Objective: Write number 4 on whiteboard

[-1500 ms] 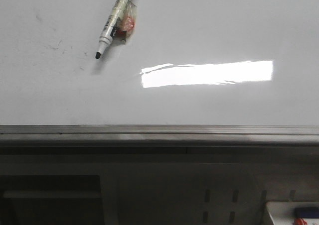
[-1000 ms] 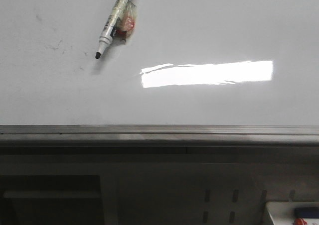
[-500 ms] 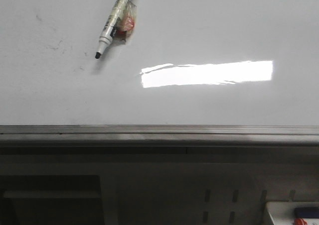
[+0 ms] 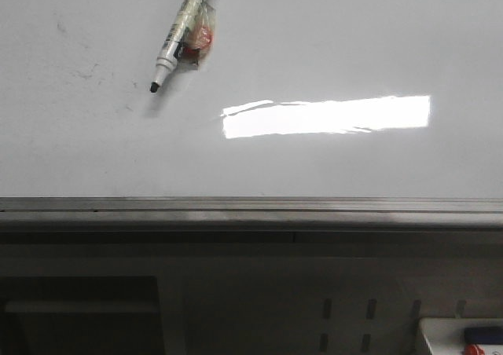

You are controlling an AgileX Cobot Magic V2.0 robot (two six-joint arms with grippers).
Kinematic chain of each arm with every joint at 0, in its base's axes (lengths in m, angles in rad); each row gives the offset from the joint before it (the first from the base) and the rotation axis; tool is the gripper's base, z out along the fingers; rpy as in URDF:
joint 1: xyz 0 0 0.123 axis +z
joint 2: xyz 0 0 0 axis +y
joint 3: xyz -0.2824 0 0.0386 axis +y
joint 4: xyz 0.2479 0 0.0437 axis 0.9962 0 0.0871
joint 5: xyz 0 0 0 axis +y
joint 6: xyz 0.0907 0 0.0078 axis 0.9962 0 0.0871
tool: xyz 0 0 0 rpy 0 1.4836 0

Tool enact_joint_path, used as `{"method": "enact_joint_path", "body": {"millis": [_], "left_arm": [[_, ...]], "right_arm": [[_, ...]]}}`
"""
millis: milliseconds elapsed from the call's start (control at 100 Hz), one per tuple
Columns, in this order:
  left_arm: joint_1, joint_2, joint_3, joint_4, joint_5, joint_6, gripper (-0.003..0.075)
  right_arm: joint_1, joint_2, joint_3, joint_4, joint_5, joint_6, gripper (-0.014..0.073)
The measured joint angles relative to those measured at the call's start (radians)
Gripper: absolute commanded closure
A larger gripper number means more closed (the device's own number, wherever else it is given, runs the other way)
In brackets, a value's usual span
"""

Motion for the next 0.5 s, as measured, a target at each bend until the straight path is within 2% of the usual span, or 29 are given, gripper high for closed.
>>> {"method": "enact_joint_path", "body": {"millis": [110,190,310,410,460,500], "left_arm": [[0.0,0.0,0.0,-0.037,0.008,0.002,0.0741],[0.0,0.0,-0.008,0.009,0.053,0.046,0.0741],[0.0,0.018,-0.091,0.172,0.134,0.103,0.0741],[0.0,0.111,-0.204,0.356,0.205,0.116,0.0738],[0.0,0.173,-0.272,0.436,0.257,0.119,0.0722],[0.0,0.222,-0.314,0.484,0.307,0.129,0.0678]], "right_arm": [[0.0,0.0,-0.002,0.075,-0.011,-0.006,0.0658],[0.0,0.0,-0.048,0.059,0.072,-0.037,0.0658],[0.0,0.0,-0.173,0.022,0.179,-0.152,0.0658],[0.0,0.027,-0.274,0.011,0.247,-0.278,0.065],[0.0,0.057,-0.317,0.006,0.282,-0.322,0.062],[0.0,0.085,-0.349,0.005,0.311,-0.342,0.0573]]}}
